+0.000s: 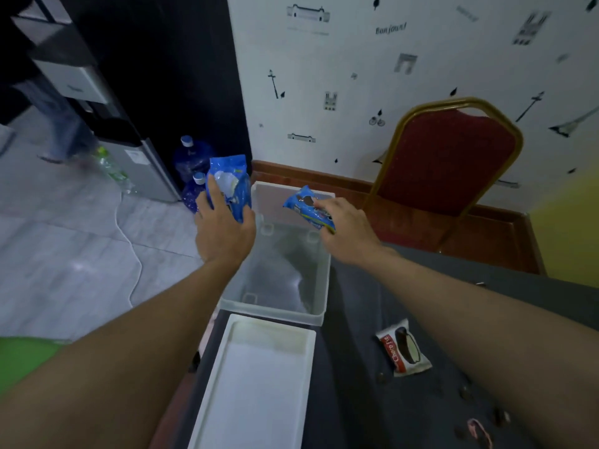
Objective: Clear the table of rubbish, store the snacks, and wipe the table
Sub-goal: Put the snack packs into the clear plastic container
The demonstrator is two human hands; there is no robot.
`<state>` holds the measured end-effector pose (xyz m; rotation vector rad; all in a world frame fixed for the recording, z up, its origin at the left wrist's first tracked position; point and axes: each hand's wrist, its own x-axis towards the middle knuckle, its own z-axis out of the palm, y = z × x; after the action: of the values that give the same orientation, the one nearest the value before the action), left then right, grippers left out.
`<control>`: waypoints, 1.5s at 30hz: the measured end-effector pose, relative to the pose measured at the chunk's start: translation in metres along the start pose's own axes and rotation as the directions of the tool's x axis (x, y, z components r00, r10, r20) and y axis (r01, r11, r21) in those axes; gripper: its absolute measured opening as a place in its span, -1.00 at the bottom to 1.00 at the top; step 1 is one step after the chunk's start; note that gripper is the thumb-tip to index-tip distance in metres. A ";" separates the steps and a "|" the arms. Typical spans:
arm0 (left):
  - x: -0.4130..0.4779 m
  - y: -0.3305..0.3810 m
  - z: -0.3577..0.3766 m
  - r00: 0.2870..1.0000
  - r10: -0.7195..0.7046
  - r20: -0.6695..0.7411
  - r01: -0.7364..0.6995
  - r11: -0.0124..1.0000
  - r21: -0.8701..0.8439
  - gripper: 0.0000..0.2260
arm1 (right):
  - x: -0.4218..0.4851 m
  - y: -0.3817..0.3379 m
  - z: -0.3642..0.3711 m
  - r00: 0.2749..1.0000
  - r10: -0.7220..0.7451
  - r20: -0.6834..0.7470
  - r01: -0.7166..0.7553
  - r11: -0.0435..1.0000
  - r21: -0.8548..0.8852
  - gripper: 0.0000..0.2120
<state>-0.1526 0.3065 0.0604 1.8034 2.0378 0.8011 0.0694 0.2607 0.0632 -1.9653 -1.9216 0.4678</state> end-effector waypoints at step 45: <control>0.003 -0.027 0.027 0.990 -0.137 0.044 0.143 0.971 -0.192 -0.34 | 0.033 0.013 0.041 0.990 0.104 0.098 -0.080 0.972 -0.223 -0.33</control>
<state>-0.1597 0.3139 0.0240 1.5380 1.9665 0.8920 0.0626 0.2946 0.0213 -2.2178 -2.0302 0.4109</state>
